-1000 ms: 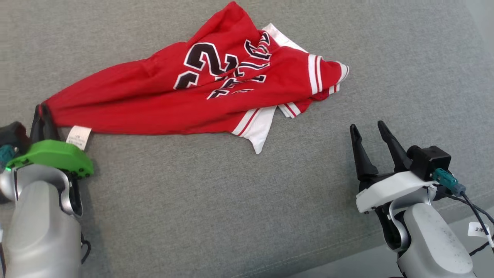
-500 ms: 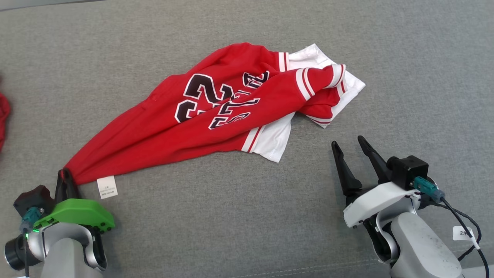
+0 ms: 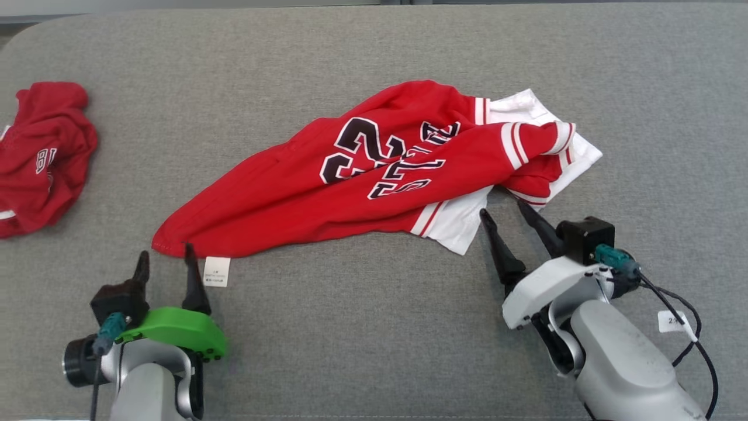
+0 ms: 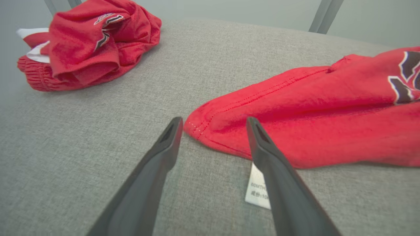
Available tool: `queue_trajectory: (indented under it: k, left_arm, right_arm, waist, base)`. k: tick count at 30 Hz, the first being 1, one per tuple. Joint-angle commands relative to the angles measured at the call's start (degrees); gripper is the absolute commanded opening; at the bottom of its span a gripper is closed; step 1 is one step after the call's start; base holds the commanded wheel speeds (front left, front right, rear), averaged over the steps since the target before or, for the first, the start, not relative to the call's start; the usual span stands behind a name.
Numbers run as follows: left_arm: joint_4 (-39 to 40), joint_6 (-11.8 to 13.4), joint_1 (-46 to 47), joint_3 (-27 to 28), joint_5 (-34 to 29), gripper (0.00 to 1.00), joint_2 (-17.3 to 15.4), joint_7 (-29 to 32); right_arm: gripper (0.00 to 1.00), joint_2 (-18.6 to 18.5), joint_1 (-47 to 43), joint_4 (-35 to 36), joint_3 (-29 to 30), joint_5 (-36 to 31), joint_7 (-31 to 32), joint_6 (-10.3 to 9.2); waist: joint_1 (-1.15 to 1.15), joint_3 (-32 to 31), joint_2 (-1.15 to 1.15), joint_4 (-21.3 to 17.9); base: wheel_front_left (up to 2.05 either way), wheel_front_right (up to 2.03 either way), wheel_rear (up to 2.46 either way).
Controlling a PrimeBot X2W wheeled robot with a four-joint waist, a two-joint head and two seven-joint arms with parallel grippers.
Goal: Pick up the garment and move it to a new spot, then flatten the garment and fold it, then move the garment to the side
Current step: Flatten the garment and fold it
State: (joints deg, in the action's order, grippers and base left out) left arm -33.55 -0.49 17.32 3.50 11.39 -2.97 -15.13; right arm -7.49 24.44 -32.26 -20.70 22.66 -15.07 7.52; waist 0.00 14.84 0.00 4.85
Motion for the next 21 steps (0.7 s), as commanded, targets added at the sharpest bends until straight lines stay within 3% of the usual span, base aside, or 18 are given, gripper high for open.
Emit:
queue_trajectory:
  k: [1, 8, 9, 10, 11, 16, 21]
  left_arm:
    - [0.41, 0.18, -0.62, -0.60, 0.60, 1.00, 0.06, 0.01]
    - [2.06, 1.56, -2.26, -5.63, 3.91, 1.00, -0.06, 0.00]
    - [2.28, 1.58, -2.46, -5.87, 3.99, 1.00, -0.06, 0.00]
    - [2.50, 1.62, -2.65, -6.05, 3.96, 1.00, -0.04, 0.01]
    - [2.68, 1.81, -2.86, -6.07, 4.01, 1.00, -0.03, 0.00]
    - [3.40, 1.43, -3.68, -5.87, 4.22, 1.00, -0.02, 0.00]
    - [4.26, 1.15, -4.31, -6.40, 4.12, 1.00, -0.04, 0.00]
  right_arm:
    - [1.00, -0.26, 1.09, -0.84, 0.21, -0.18, -0.17, -0.06]
    - [1.00, 0.46, 7.09, -12.05, 0.04, -0.65, 1.75, -0.06]
    - [0.76, 0.52, 7.50, -13.13, -0.69, -0.70, 2.00, -0.06]
    - [0.23, 0.44, 7.75, -14.11, -1.10, -0.43, 2.05, -0.06]
    - [0.00, 0.31, 7.89, -15.06, -1.54, -0.08, 1.95, -0.06]
    - [0.00, -1.34, 6.88, -17.48, -1.74, 1.95, 0.97, -0.12]
    - [0.00, -3.57, 3.51, -15.51, 0.02, 3.76, 0.09, -0.13]
  waist:
    - [0.00, 0.02, 0.00, 1.89]
    - [0.00, 0.35, 0.00, 5.45]
    - [0.00, 0.36, 0.00, 5.62]
    - [0.00, 0.36, 0.00, 5.70]
    - [0.00, 0.31, 0.00, 5.66]
    - [0.00, -0.50, 0.00, 3.70]
    - [0.00, -2.32, 0.00, -0.11]
  base:
    - [0.00, 0.00, 0.00]
    - [0.00, 0.00, 0.00]
    - [0.00, 0.00, 0.00]
    - [0.00, 0.00, 0.00]
    - [0.00, 0.00, 0.00]
    - [0.00, 0.00, 0.00]
    - [0.00, 0.00, 0.00]
